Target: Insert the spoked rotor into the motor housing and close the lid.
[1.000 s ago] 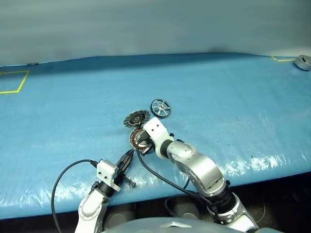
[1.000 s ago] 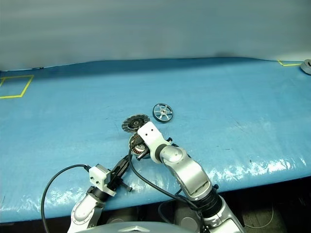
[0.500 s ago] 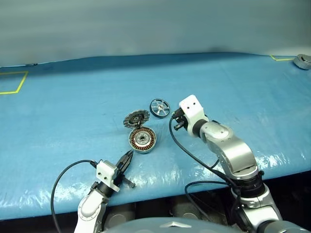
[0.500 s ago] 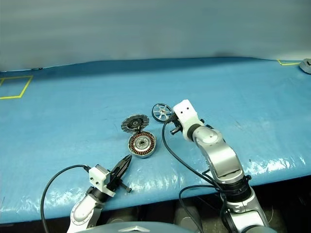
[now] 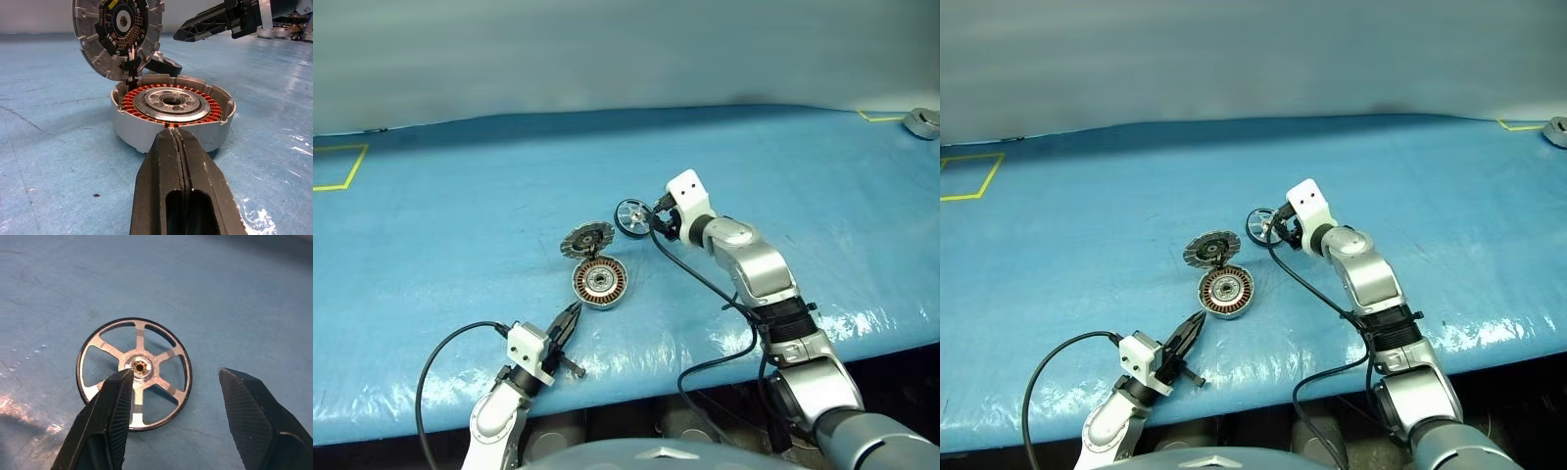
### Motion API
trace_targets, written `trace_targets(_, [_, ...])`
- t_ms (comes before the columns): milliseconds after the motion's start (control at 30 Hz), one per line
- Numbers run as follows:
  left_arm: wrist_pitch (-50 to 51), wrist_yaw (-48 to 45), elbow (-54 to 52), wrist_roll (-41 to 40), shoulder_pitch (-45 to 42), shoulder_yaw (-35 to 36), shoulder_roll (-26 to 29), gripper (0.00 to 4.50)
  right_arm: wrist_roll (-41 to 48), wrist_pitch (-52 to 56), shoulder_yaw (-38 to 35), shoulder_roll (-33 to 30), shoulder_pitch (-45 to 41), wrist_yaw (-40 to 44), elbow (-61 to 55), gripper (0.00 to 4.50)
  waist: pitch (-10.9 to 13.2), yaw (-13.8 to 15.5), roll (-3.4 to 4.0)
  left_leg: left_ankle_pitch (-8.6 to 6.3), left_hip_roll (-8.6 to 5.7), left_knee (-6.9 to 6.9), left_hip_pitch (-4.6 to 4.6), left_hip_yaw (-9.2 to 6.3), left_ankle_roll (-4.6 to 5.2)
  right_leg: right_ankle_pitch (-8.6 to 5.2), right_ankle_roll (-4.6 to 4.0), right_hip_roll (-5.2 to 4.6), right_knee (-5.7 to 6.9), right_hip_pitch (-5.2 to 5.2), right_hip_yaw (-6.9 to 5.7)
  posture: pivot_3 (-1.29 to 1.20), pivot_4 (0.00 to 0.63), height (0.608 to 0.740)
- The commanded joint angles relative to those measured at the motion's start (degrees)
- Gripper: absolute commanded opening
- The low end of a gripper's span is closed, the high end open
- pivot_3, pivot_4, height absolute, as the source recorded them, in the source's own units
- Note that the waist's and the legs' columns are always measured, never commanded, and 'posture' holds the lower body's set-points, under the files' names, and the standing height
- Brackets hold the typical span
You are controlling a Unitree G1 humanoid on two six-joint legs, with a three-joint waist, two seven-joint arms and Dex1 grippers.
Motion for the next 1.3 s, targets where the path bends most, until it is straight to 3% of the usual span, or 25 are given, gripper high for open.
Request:
trace_targets(33, [-0.5,0.1,-1.6,-0.3,0.3,0.0,0.2,0.00,1.6,-2.6,-1.4,1.3,-2.9,2.3,2.7,2.91,0.0,0.0,0.02,0.00,0.00,0.01,0.00,0.00,0.00,0.00,-0.01,-0.01,0.01,0.00,0.00,0.00,0.150,0.740])
trace_targets(767, [-1.0,0.5,-0.7,0.1,-0.7,0.2,-0.1,0.00,-0.9,-6.2,-1.0,3.7,-7.5,5.3,20.9,2.91,-0.1,0.1,0.17,0.01,-0.01,0.02,0.04,0.06,-0.01,0.05,-0.03,0.00,0.04,-0.01,0.08,0.00,0.150,0.740])
trace_targets(867, [-0.8,0.7,-0.9,0.2,-0.8,0.2,-0.1,0.00,-2.0,-5.9,-0.2,3.9,-7.5,5.1,22.0,2.30,-0.1,0.0,0.23,0.01,0.00,0.03,0.07,0.06,-0.01,0.07,-0.05,0.01,0.05,0.02,0.08,0.00,0.150,0.740])
trace_targets(967, [-0.7,1.0,-1.2,0.3,-0.8,0.1,-0.1,0.00,-2.8,-4.8,0.6,4.2,-7.0,5.2,21.9,1.41,-0.2,-0.1,0.38,0.02,0.00,0.04,0.10,0.07,-0.01,0.08,-0.05,0.02,0.05,0.04,0.08,0.00,0.150,0.740])
trace_targets(1300, [0.5,1.9,-2.7,0.9,-0.5,-0.7,-0.1,0.00,-6.9,0.7,4.9,1.7,-3.5,5.8,15.1,1.32,-0.6,0.2,0.52,0.02,-0.02,0.04,0.13,0.05,0.00,0.08,-0.04,0.01,0.05,0.09,0.07,0.00,0.150,0.740])
